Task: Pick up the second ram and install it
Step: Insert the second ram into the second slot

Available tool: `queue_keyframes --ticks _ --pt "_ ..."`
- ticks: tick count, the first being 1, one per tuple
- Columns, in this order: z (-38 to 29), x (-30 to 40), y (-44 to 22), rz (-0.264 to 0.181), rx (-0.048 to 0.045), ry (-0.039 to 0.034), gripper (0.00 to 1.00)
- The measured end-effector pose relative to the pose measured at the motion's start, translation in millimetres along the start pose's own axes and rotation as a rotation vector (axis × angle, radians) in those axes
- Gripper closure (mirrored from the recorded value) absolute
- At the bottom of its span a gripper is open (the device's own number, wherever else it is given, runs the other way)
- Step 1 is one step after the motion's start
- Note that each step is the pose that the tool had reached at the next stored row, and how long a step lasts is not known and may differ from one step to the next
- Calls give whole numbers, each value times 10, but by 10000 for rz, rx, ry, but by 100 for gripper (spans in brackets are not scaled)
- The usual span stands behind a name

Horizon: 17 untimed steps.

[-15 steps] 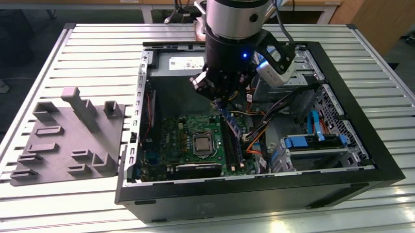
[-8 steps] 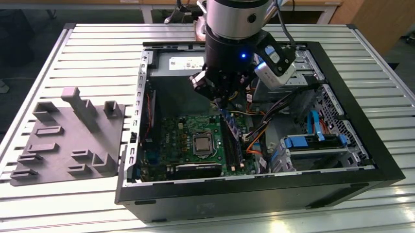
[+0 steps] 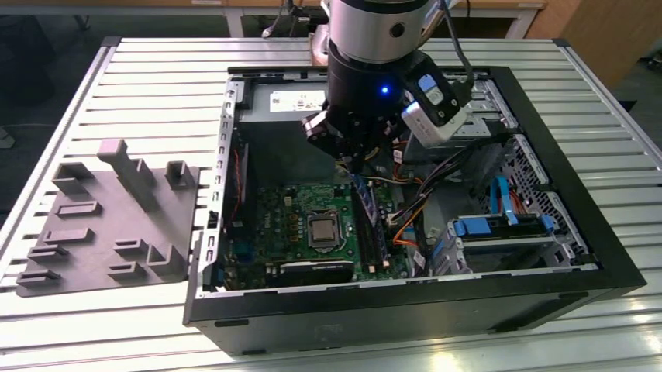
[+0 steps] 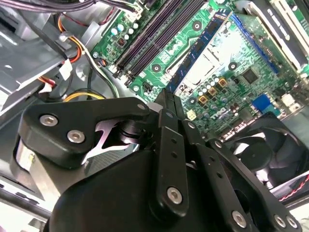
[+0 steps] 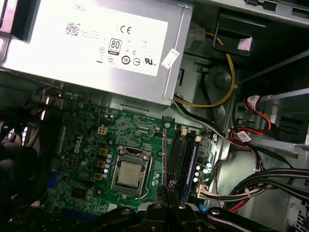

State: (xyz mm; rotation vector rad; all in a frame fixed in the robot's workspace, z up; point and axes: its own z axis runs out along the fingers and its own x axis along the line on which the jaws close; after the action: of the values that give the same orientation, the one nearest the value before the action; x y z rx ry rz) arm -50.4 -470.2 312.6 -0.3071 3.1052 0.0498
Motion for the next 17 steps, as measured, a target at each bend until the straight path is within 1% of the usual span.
queue_keyframes --ticks 12,15,17 --pt "3 0 0 1351 32 -40 88" --pt "4 0 0 1622 38 -48 88" --pt "4 0 0 1720 41 -51 88"
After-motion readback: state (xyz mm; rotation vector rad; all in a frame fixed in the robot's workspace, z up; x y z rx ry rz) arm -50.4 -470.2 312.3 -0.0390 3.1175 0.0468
